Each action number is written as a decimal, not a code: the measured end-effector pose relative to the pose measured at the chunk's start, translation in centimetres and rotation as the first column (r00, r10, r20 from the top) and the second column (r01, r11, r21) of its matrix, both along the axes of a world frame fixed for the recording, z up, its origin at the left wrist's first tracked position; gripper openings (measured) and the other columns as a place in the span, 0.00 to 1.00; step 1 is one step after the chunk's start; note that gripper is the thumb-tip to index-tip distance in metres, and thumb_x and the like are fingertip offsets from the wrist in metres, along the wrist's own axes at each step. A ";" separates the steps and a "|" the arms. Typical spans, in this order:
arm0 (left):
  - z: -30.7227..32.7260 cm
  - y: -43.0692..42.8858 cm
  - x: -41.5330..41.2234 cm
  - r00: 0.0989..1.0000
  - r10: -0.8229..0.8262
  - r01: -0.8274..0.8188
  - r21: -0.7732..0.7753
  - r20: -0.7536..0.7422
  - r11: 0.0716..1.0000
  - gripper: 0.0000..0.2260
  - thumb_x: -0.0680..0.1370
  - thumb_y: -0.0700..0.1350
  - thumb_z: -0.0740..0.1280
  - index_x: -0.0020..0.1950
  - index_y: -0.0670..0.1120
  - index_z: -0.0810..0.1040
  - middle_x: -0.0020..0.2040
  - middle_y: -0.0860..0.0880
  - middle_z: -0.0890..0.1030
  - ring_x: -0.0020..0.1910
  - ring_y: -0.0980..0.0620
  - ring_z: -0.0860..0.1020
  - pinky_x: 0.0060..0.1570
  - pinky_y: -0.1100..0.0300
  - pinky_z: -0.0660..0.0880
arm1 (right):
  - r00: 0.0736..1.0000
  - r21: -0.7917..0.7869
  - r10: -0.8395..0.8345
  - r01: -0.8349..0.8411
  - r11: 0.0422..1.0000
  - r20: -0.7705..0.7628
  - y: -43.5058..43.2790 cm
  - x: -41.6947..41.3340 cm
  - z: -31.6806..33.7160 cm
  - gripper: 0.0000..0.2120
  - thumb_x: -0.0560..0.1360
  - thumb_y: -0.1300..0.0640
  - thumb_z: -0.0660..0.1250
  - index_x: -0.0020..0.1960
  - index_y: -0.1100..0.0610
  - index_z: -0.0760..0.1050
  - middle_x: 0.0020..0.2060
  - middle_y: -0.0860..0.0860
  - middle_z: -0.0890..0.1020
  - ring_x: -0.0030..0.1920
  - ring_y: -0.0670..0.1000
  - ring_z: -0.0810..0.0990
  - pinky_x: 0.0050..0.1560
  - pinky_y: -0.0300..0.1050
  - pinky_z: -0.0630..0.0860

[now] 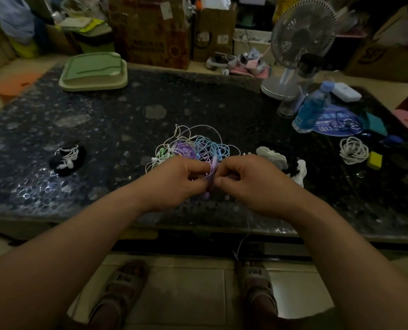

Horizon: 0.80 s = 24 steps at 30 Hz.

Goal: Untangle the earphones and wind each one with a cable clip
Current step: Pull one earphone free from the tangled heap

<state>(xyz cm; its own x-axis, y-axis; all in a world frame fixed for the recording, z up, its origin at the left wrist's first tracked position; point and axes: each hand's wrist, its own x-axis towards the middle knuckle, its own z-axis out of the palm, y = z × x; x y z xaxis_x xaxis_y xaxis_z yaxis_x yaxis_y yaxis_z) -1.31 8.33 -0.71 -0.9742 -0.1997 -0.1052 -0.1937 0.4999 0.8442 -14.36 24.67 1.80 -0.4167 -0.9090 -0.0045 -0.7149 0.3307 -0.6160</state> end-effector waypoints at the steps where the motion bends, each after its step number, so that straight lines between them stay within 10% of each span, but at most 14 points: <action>1: 0.0 -0.1 0.0 1.000 -0.019 0.020 -0.033 0.017 0.999 0.07 0.83 0.41 0.67 0.51 0.46 0.85 0.40 0.51 0.86 0.37 0.62 0.79 0.41 0.64 0.73 | 1.000 -0.006 -0.008 0.008 1.000 0.004 0.1 -0.1 0.0 0.05 0.79 0.54 0.70 0.45 0.49 0.82 0.37 0.44 0.83 0.39 0.43 0.80 0.43 0.49 0.80; 6: 0.9 -0.3 0.4 0.988 -0.124 0.126 -0.019 0.092 0.992 0.07 0.84 0.48 0.66 0.54 0.52 0.85 0.44 0.49 0.85 0.34 0.41 0.74 0.39 0.52 0.76 | 0.999 -0.033 0.018 -0.017 0.999 0.048 0.6 -0.6 0.4 0.02 0.78 0.54 0.74 0.47 0.48 0.83 0.41 0.43 0.84 0.43 0.41 0.81 0.45 0.40 0.79; 11: 1.3 0.6 0.6 0.946 -0.289 0.255 0.215 0.146 0.943 0.10 0.85 0.43 0.65 0.62 0.54 0.83 0.50 0.45 0.87 0.30 0.50 0.72 0.29 0.58 0.71 | 0.936 -0.167 0.017 0.044 0.985 0.351 0.9 -2.3 1.3 0.03 0.79 0.60 0.73 0.50 0.52 0.83 0.40 0.49 0.85 0.40 0.47 0.82 0.44 0.41 0.80; 18: 1.9 1.8 0.1 0.994 -0.039 0.097 0.642 -0.105 0.761 0.16 0.83 0.39 0.62 0.65 0.52 0.83 0.52 0.46 0.86 0.22 0.57 0.64 0.23 0.68 0.61 | 0.531 -0.113 -0.064 0.295 0.949 0.845 -0.5 -1.1 -1.1 0.07 0.82 0.60 0.66 0.50 0.56 0.82 0.36 0.48 0.84 0.35 0.48 0.79 0.34 0.40 0.76; 24: 1.5 0.6 -0.5 0.915 0.389 -0.302 0.458 -0.107 0.836 0.19 0.85 0.38 0.61 0.75 0.51 0.75 0.40 0.53 0.87 0.21 0.60 0.67 0.23 0.69 0.64 | 0.908 -0.004 -0.138 0.152 0.988 0.396 -0.9 1.2 -2.4 0.12 0.84 0.50 0.65 0.50 0.56 0.83 0.35 0.50 0.79 0.32 0.42 0.72 0.36 0.39 0.70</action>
<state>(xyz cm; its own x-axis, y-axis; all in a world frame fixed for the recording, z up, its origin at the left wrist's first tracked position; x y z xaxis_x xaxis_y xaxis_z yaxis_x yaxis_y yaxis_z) -1.79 8.96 0.75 -0.8590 -0.5056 -0.0805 -0.1024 0.0156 0.9946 -13.18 23.77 -0.59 -0.5146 -0.8414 -0.1651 -0.3580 0.3858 -0.8503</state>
